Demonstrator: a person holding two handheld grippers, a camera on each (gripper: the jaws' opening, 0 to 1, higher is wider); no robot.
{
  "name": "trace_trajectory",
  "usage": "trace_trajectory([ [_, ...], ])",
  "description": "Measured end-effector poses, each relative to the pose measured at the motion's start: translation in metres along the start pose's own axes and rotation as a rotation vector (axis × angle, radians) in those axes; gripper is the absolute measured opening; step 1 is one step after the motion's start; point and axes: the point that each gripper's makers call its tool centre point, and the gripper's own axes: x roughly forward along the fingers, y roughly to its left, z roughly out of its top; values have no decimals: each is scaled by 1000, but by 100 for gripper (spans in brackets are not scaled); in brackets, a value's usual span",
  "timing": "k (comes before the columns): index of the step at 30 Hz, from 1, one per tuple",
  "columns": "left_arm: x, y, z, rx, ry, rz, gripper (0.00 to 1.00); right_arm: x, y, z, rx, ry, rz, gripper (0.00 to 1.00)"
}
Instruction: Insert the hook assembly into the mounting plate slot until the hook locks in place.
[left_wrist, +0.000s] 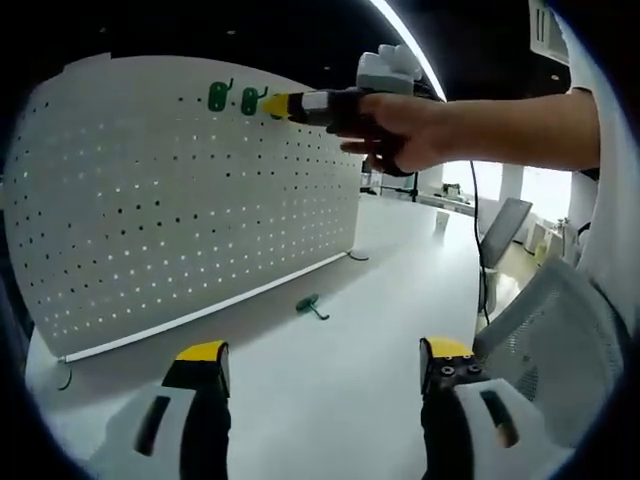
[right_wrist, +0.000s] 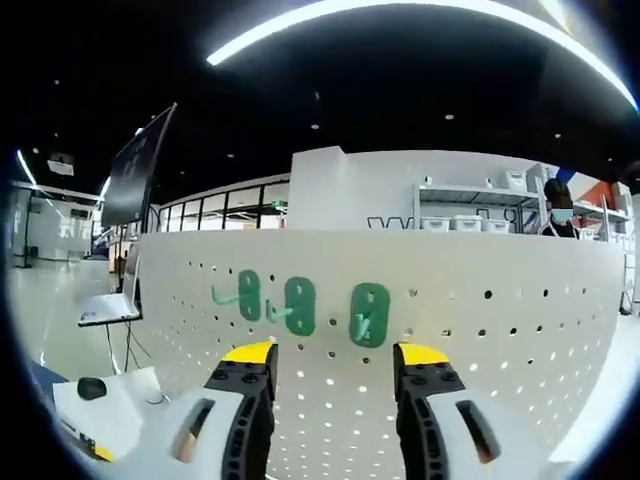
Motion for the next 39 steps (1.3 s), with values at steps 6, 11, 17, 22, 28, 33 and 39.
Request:
trace_trajectory([
  [6, 0, -1, 0, 2, 4, -4, 80, 1, 0, 1, 12, -2, 0, 50],
  [11, -1, -1, -1, 0, 4, -1, 80, -1, -3, 2, 12, -11, 4, 49],
  [17, -1, 0, 0, -6, 1, -1, 80, -5, -4, 0, 46, -19, 38, 50],
  [22, 0, 0, 0, -7, 2, -3, 80, -6, -10, 1, 79, -32, 26, 50],
  [28, -1, 1, -1, -6, 2, -1, 80, -12, -12, 0, 79, -32, 35, 49],
  [33, -1, 0, -1, -5, 3, -2, 80, -22, -11, -6, 67, -23, 51, 50],
  [39, -1, 1, -1, -6, 1, -2, 80, -36, -11, -13, 73, -22, 74, 51],
])
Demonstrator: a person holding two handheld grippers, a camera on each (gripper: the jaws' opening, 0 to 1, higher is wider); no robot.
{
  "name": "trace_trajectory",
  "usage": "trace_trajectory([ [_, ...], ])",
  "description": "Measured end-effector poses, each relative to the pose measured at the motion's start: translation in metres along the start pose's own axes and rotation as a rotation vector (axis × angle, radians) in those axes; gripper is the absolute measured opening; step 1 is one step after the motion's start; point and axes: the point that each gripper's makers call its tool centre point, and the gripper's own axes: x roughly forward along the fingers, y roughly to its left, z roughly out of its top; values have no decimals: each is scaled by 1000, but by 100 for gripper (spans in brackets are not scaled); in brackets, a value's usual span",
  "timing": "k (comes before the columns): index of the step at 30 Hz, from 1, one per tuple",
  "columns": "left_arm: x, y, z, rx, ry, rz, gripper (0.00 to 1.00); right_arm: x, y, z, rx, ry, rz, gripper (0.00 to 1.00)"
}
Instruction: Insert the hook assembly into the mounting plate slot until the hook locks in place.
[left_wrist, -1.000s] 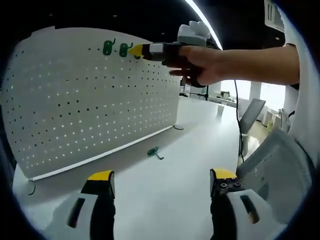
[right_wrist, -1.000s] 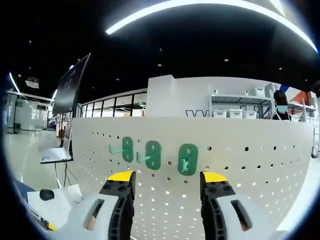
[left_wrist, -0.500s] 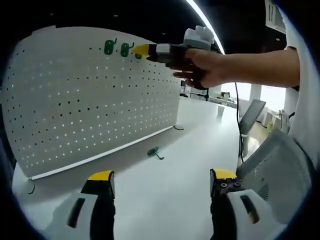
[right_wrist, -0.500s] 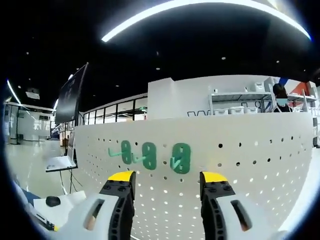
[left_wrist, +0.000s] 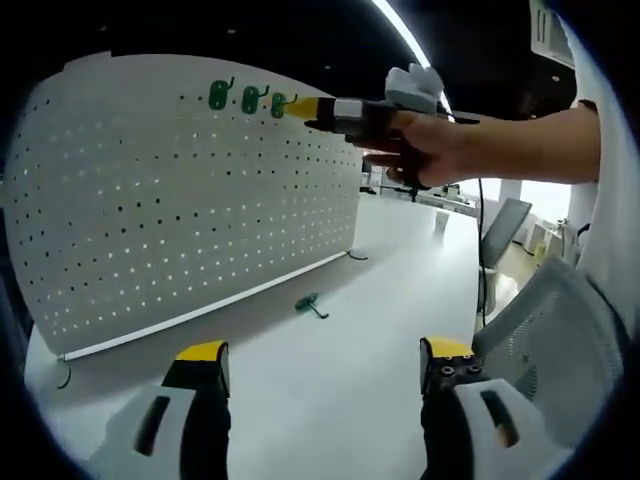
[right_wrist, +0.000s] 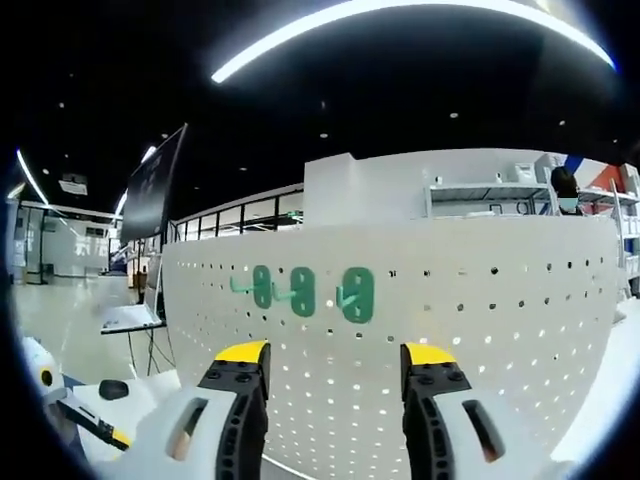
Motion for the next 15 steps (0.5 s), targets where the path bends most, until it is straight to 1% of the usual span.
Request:
trace_trajectory([
  [2, 0, 0, 0, -3, -3, 1, 80, -3, 0, -2, 0, 4, 3, 51],
  [4, -1, 1, 0, -4, -4, 0, 80, -7, 4, -4, 3, 7, 22, 51],
  [7, -2, 1, 1, -1, -3, 0, 80, -13, 12, -9, -31, 23, 58, 51],
  [12, -2, 3, 2, -4, -9, 3, 80, -20, 22, -16, -49, 39, 94, 53],
  [15, -2, 3, 4, -4, -12, 1, 80, -21, 25, -17, -53, 45, 101, 53],
])
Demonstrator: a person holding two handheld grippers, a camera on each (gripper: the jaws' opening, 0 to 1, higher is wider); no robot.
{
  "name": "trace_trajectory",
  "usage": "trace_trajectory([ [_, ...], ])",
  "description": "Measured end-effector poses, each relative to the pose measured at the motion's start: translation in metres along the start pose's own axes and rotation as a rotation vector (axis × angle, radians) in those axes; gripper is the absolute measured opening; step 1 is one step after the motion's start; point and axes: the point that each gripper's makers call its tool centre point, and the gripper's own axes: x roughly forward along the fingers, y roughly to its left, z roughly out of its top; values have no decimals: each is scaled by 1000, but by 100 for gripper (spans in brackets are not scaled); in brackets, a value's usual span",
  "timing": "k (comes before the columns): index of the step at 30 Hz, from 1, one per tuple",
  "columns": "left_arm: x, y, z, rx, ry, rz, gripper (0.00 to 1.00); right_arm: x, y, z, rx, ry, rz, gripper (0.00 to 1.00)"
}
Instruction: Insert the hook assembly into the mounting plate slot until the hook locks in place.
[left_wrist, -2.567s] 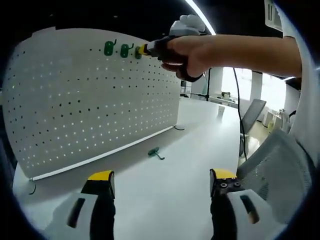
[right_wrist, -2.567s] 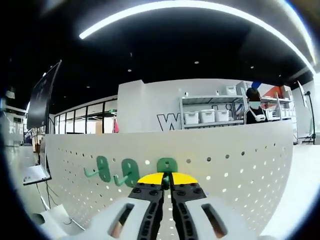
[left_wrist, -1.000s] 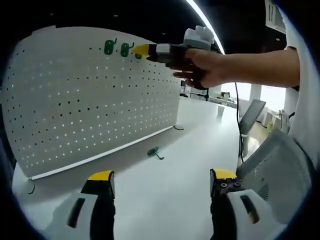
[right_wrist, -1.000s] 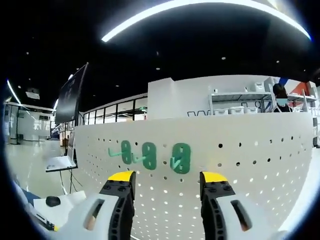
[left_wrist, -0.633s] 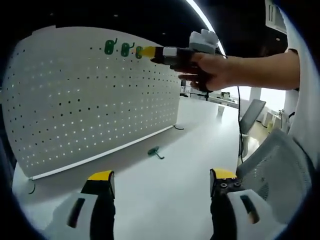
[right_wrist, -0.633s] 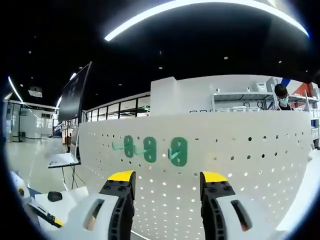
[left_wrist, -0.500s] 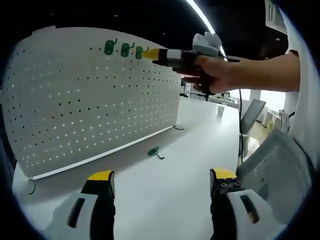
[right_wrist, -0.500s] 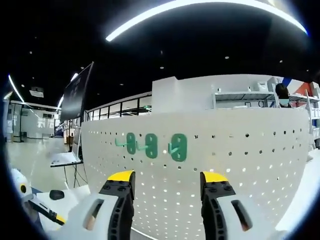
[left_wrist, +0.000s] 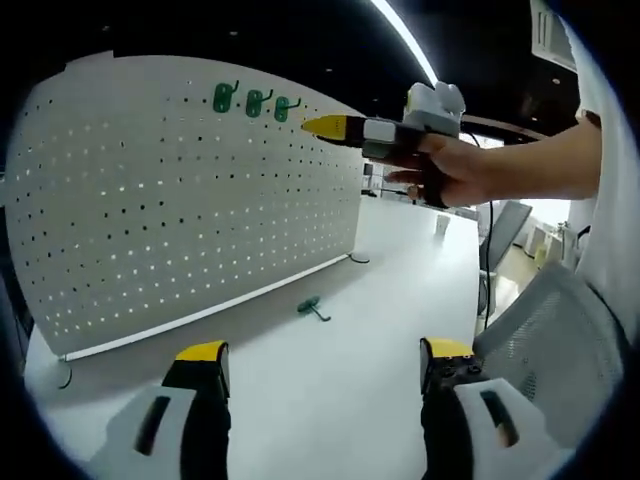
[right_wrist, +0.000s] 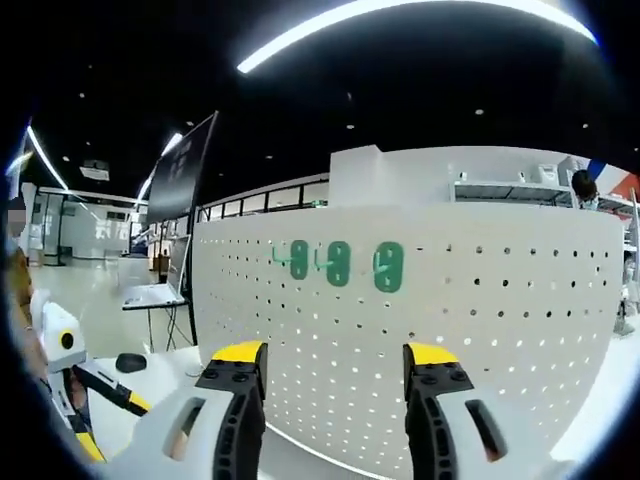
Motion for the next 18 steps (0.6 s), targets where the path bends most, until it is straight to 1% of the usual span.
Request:
trace_trajectory([
  [8, 0, -1, 0, 0, 2, -1, 80, -2, 0, 1, -2, -3, 7, 52],
  [13, 0, -2, -1, 4, 6, -3, 80, -10, 1, -7, -11, 18, 12, 53],
  [18, 0, -2, -1, 5, 7, -4, 80, -21, 4, -21, -20, 53, 18, 53],
])
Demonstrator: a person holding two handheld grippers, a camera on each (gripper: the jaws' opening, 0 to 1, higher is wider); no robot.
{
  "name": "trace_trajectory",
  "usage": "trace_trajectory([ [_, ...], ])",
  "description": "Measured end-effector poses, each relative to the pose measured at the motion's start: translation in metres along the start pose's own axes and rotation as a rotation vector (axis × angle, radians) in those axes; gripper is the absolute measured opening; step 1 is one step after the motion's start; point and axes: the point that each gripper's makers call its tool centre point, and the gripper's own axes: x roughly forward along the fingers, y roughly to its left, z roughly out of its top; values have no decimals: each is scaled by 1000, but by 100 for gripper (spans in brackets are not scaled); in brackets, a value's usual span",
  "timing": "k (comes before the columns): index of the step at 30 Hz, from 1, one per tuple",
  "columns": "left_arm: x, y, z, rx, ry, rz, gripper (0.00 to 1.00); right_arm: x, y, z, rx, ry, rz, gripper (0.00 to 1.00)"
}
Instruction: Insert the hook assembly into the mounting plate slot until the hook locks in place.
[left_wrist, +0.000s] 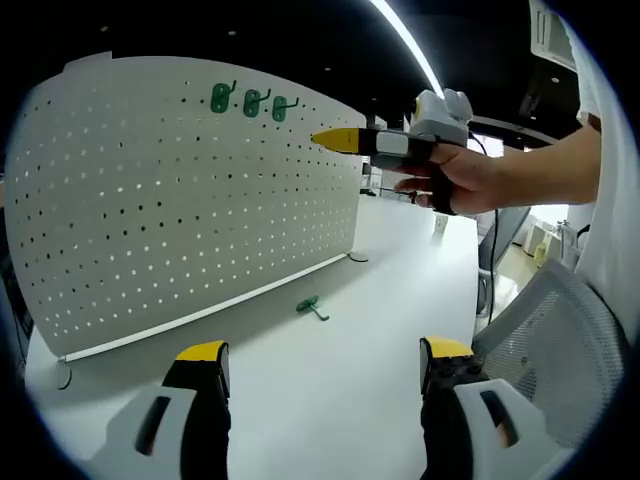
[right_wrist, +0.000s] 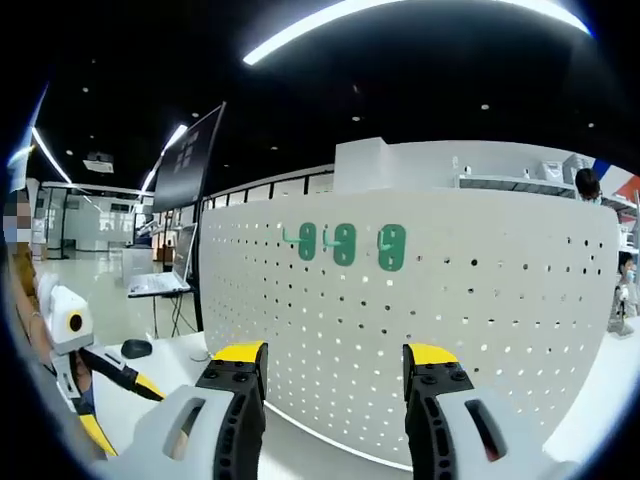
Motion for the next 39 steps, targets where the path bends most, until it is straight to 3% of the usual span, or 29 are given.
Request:
trace_trajectory([
  [17, 0, 3, 0, -9, -3, 4, 80, -29, 11, -42, 5, 101, 24, 54],
  [39, -4, 9, 0, -18, -7, 14, 81, -62, 21, -81, 37, 197, 56, 56],
])
